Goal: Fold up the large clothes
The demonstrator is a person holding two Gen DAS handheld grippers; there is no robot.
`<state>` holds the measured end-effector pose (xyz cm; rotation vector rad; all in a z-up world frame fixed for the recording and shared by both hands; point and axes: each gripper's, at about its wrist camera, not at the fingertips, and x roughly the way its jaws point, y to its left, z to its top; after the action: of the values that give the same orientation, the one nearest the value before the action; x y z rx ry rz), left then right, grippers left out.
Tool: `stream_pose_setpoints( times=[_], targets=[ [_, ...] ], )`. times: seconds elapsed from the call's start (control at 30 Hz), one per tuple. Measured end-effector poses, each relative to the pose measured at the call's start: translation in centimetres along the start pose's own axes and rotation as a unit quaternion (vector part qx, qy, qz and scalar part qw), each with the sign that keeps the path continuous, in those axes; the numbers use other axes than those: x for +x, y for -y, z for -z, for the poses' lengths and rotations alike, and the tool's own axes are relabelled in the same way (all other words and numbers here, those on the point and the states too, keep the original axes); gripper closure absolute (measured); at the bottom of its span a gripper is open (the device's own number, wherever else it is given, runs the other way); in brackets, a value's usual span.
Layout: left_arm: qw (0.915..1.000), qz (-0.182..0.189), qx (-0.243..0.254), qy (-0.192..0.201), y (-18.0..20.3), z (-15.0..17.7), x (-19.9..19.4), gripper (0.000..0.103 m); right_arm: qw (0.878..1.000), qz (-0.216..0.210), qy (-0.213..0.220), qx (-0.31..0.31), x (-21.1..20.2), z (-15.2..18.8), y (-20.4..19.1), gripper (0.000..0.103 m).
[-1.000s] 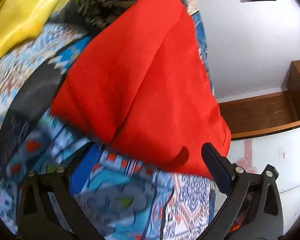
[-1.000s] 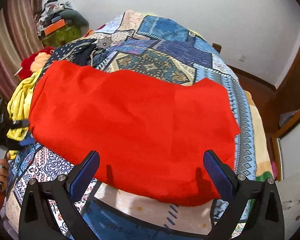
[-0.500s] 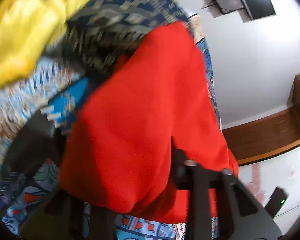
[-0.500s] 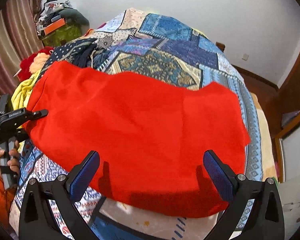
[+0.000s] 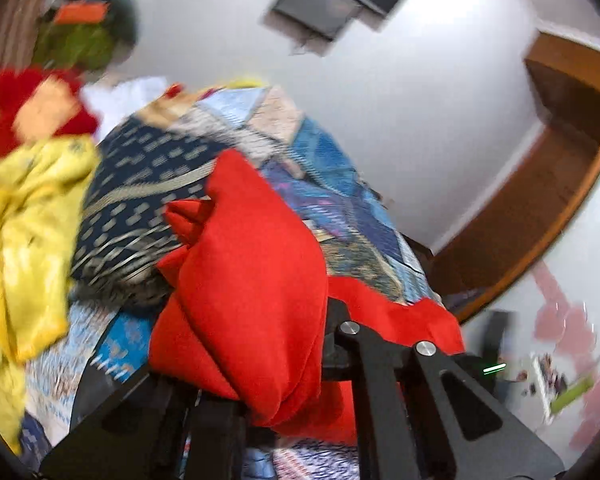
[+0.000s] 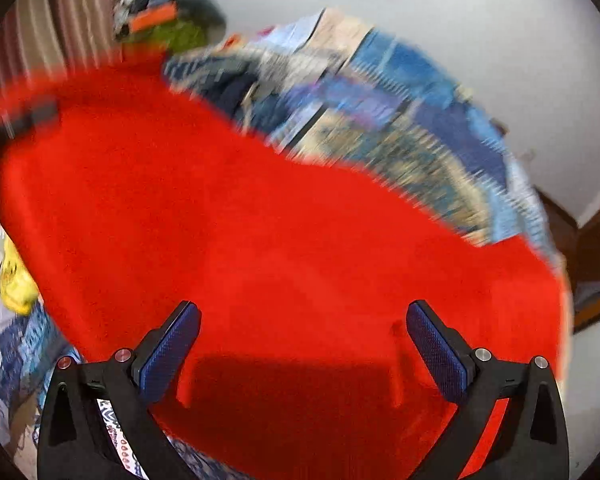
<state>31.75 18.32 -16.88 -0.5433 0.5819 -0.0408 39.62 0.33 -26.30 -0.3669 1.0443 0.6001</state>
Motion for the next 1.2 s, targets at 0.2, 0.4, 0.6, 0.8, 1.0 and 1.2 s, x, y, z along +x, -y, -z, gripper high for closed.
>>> stream_pose_setpoints(
  times=[0.2,0.4,0.6,0.8,1.0,1.2],
  targets=[
    [0.9948,-0.004,0.102,-0.006,6.8,-0.2,2.6,0.095,0.999,-0.042,-0.001,0.005,-0.5,0.7,1.0,0.000],
    [0.9853,0.061,0.158,-0.020,14.9,-0.9,6.6,0.095,0.994,-0.037,0.053,0.092,-7.6,4.7,8.1,0.000],
    [0.9604,0.147,0.218,-0.093,23.5,3.1,11.4,0.095,0.978,0.073,0.080,0.176,-14.7,11.6,16.6,0.000],
    [0.9239,0.154,0.267,-0.227,26.3,12.3,16.9,0.097,0.961,0.100,0.073,0.247,-17.7,17.4,20.9,0.000],
    [0.8988,0.144,0.244,-0.335,23.5,17.6,18.5,0.097,0.955,0.091,0.075,0.272,-18.2,19.7,21.6,0.000],
    [0.8899,0.141,0.280,-0.332,24.5,17.3,15.3,0.052,0.958,0.074,0.087,0.264,-18.5,18.8,20.9,0.000]
  ],
)
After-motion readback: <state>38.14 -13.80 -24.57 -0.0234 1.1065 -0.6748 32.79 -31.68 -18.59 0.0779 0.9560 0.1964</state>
